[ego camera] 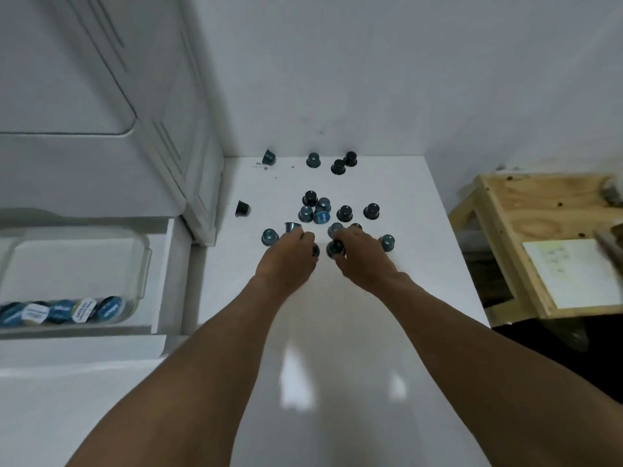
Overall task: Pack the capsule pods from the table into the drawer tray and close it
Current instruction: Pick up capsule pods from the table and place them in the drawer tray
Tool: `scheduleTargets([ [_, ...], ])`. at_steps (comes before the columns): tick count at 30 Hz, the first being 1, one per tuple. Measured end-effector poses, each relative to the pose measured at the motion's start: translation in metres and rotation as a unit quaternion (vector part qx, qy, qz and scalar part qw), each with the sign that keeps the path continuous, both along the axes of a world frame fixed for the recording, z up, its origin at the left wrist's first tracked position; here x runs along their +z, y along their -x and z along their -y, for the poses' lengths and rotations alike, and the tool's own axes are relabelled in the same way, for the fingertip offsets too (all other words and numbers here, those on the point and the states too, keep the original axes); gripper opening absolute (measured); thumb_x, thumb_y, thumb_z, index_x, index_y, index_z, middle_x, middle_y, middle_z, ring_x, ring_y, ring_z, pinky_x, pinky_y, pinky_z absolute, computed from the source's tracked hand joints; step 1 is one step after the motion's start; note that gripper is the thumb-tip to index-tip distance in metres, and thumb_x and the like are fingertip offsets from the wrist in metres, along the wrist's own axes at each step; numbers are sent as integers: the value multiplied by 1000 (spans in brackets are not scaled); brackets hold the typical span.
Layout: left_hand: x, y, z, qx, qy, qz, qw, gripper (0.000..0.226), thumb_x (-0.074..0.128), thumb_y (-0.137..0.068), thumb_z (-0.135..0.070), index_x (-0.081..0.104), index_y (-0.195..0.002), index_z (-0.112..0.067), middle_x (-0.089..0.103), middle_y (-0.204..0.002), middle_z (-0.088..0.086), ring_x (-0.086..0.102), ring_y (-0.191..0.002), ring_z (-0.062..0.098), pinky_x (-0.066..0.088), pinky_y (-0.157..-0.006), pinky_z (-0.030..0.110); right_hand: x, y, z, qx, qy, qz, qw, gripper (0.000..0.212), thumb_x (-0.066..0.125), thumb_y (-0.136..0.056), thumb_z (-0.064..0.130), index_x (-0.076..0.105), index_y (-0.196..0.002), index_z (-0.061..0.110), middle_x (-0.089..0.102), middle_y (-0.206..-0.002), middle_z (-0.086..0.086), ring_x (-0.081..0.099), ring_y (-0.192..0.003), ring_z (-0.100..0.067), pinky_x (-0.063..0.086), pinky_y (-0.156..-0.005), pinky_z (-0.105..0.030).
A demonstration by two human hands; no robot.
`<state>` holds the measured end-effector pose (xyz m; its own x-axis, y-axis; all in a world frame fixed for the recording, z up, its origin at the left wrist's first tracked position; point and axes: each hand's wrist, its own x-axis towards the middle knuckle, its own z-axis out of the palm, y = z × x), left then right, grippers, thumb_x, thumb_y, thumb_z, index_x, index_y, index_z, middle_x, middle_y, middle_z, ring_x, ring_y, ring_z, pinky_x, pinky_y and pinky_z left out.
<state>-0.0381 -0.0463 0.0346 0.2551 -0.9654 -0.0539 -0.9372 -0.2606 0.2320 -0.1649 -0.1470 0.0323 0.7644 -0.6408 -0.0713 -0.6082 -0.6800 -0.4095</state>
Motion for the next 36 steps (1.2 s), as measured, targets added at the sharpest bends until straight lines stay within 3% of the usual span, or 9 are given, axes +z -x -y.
scheduleTargets([
  [3, 25, 9, -23, 47, 43, -15, 998, 22, 54, -91, -23, 54, -105, -6, 54, -109, 10, 54, -94, 29, 45, -70, 35, 24, 6, -19, 6, 10, 24, 1000, 6, 50, -85, 6, 53, -90, 6, 55, -90, -6, 54, -81, -29, 44, -67, -37],
  [10, 82, 35, -108, 85, 103, 28, 991, 23, 52, -90, -21, 54, -109, -9, 54, -108, 8, 55, -94, 28, 39, -64, 34, 81, 29, -90, 33, 46, 55, 997, 5, 49, -84, 7, 47, -84, 11, 49, -87, -1, 49, -75, -26, 38, -64, -33],
  [12, 97, 41, -135, 98, 108, 43, 988, 20, 52, -90, -21, 55, -106, -9, 54, -107, 8, 55, -94, 28, 40, -64, 35, 93, 33, -113, 48, 48, 64, 996, 13, 48, -83, 8, 41, -81, 18, 48, -87, 1, 48, -75, -26, 38, -64, -34],
  [14, 112, 44, -162, 115, 122, 52, 985, 20, 53, -90, -21, 54, -105, -8, 54, -108, 9, 55, -94, 31, 46, -69, 39, 104, 35, -133, 61, 59, 75, 994, 13, 48, -82, 9, 41, -81, 20, 51, -88, 1, 48, -78, -27, 36, -64, -33],
  [18, 137, 43, -212, 156, 144, 80, 974, 18, 53, -90, -20, 55, -105, -10, 56, -107, 8, 56, -92, 32, 43, -68, 37, 127, 27, -172, 91, 87, 98, 987, 13, 50, -83, 10, 53, -95, 14, 56, -93, -2, 52, -85, -26, 37, -67, -33],
  [21, 151, 34, -248, 190, 160, 92, 964, 15, 52, -89, -22, 54, -99, -11, 57, -102, 9, 57, -88, 33, 48, -67, 38, 146, 14, -205, 106, 104, 115, 982, 19, 52, -84, 11, 56, -102, 12, 56, -99, -3, 54, -89, -26, 39, -70, -33],
  [27, 171, 4, -323, 226, 182, 96, 952, 16, 54, -88, -23, 48, -97, -11, 60, -101, 12, 57, -88, 36, 40, -65, 36, 169, -27, -275, 136, 105, 141, 975, 16, 51, -78, 8, 51, -94, 11, 60, -88, -5, 52, -78, -28, 44, -69, -37],
  [31, 176, -26, -377, 229, 193, 86, 950, 18, 55, -86, -19, 46, -97, -8, 59, -99, 15, 57, -84, 38, 43, -68, 39, 171, -61, -327, 153, 101, 160, 970, 14, 51, -75, 8, 48, -88, 13, 56, -85, -2, 50, -77, -27, 43, -67, -37],
  [36, 178, -72, -446, 213, 218, 91, 948, 12, 56, -82, -13, 53, -92, -6, 57, -96, 13, 55, -82, 32, 43, -71, 35, 167, -102, -396, 173, 131, 185, 958, 12, 54, -72, 6, 49, -80, 15, 50, -75, 9, 45, -71, -20, 30, -64, -26],
])
